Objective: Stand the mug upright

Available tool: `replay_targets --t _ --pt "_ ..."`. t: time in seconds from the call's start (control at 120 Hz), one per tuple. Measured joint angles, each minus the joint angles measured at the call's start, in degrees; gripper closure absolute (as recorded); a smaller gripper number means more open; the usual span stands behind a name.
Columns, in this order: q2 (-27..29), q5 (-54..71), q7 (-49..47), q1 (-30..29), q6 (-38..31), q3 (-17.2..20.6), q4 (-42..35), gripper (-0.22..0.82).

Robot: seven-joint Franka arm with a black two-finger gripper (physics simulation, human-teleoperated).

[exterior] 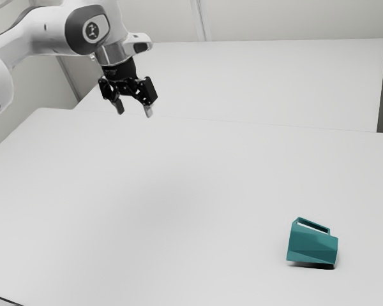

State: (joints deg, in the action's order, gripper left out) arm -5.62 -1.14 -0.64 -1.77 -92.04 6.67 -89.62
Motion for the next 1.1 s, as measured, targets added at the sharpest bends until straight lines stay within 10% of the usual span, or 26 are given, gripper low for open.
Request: replay_targets --t 0.35,0.742,0.917,1.1 --pt "5.64 -23.27 1.08 -1.23 -10.14 1.24 -17.53 0.00" --pt "8.16 -40.68 4.43 -8.17 -32.07 11.82 -32.99 0.00" --pt "10.18 -42.67 5.26 3.46 -34.97 13.99 -36.35 0.00" --pt "7.31 -46.19 5.81 2.86 -38.07 16.52 -36.50 0.00"
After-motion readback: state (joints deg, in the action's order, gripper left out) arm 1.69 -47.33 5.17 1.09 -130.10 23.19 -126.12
